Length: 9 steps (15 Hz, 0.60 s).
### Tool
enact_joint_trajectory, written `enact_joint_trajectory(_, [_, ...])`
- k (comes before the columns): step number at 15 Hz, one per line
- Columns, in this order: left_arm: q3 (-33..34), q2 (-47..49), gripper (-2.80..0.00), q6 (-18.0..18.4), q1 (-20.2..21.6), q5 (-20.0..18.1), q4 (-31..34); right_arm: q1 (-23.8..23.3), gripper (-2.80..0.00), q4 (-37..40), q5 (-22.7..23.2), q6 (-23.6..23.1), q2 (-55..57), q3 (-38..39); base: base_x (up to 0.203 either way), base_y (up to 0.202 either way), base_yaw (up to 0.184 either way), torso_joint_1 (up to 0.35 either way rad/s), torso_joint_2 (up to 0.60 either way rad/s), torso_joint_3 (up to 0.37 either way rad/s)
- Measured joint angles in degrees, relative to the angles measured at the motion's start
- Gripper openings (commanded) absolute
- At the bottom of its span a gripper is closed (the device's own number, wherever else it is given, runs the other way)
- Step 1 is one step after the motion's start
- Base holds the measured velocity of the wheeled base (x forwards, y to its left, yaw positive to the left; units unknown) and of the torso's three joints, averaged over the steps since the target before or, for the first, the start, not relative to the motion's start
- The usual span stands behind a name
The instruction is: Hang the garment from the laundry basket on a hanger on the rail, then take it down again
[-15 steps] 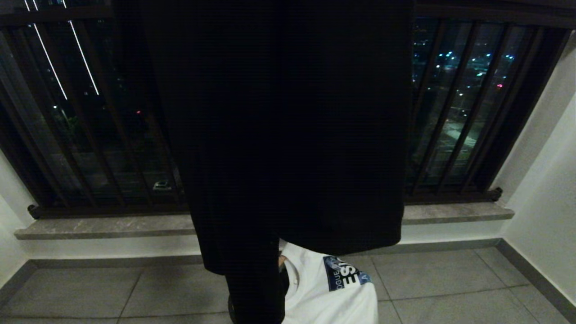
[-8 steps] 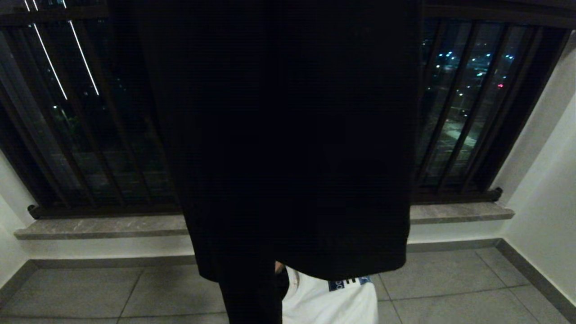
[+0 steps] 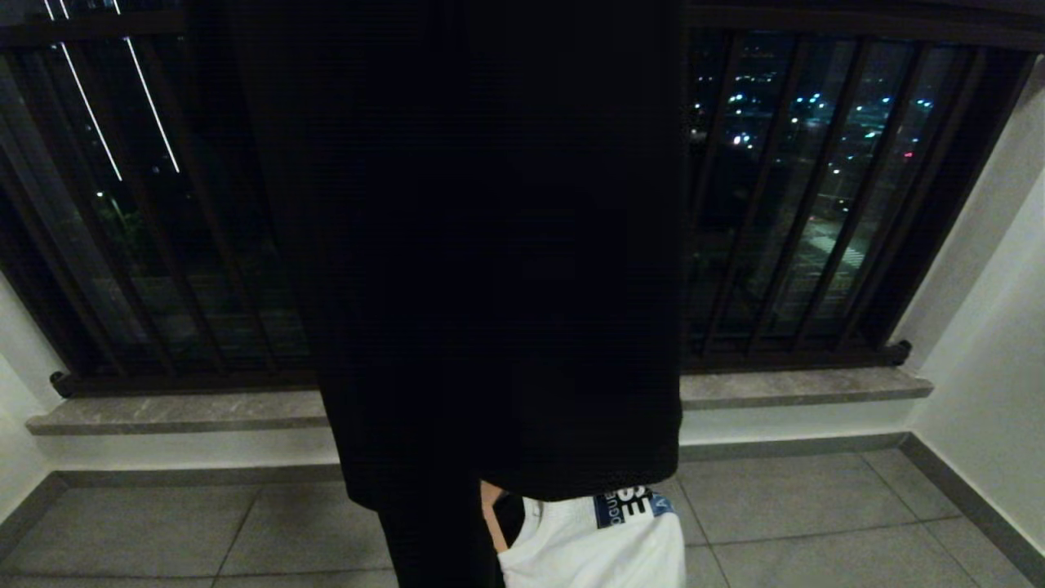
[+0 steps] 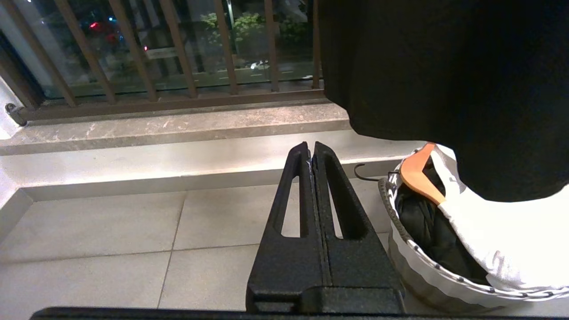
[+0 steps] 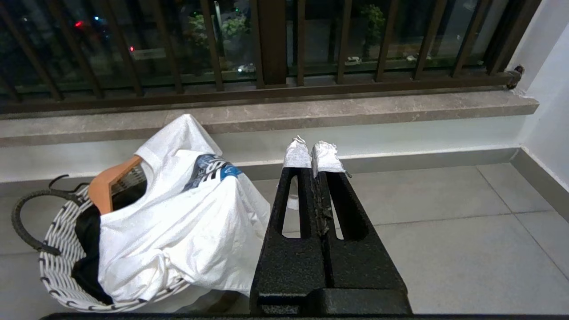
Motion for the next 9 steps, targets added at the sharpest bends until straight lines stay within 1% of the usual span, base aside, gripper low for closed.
enact_joint_trajectory(1, [0.0, 0.0, -2.8, 0.0, 0.0, 0.0, 0.0, 0.0, -2.8, 0.0, 0.0, 0.0, 0.0, 0.0, 0.0, 0.0, 0.0, 0.006, -0.08, -0.094])
enact_joint_trajectory(2, [0.0, 0.0, -2.8, 0.0, 0.0, 0.0, 0.0, 0.0, -2.8, 0.0, 0.0, 0.1, 0.0, 0.0, 0.0, 0.0, 0.0, 0.007, -0.26, -0.246])
enact_joint_trajectory(7, [0.0, 0.0, -2.8, 0.0, 0.0, 0.0, 0.0, 0.0, -2.8, 0.0, -0.1, 0.1, 0.0, 0.0, 0.0, 0.0, 0.0, 0.022, -0.39, -0.365])
enact_joint_trajectory(9, [0.0, 0.0, -2.8, 0.0, 0.0, 0.0, 0.0, 0.0, -2.8, 0.0, -0.1, 0.1, 0.0, 0.0, 0.0, 0.0, 0.0, 0.082, -0.45, -0.376])
